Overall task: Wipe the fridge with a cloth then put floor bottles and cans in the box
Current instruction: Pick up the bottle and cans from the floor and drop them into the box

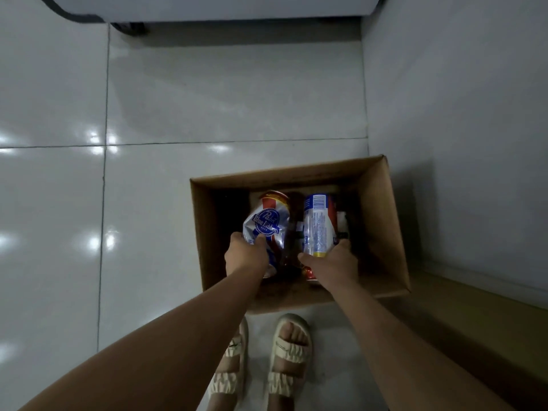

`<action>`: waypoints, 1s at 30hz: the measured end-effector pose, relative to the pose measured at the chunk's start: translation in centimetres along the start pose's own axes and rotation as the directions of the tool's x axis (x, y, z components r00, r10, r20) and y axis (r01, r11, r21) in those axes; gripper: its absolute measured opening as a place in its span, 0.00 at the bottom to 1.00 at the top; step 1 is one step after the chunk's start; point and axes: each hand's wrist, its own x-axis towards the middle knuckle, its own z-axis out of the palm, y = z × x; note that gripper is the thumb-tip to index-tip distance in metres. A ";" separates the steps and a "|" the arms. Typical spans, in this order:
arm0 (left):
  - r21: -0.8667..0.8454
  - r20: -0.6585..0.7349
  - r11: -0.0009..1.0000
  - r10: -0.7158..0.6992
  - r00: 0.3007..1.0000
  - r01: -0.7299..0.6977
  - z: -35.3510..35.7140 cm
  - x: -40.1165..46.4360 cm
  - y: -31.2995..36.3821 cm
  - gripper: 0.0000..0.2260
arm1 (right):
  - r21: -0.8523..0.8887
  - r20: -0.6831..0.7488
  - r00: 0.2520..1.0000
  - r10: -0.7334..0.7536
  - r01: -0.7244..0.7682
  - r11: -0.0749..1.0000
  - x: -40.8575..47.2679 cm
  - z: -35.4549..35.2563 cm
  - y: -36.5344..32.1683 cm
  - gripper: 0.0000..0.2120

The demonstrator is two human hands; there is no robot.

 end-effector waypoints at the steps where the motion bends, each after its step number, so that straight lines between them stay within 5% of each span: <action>1: 0.007 -0.014 1.000 0.006 1.000 -0.005 0.7 1.0 -0.4 0.12 | -0.016 0.003 1.000 -0.012 0.012 1.000 1.1 0.9 0.3 0.37; 16: 0.076 0.071 0.997 -0.017 0.997 0.012 4.7 6.7 -3.9 0.16 | -0.044 0.106 0.993 0.048 -0.044 0.998 7.2 7.1 1.8 0.42; 30: 0.124 0.148 0.983 0.117 0.982 -0.136 -7.9 -5.6 2.3 0.18 | -0.090 0.075 0.997 -0.024 0.030 0.995 -8.3 -1.5 -4.6 0.35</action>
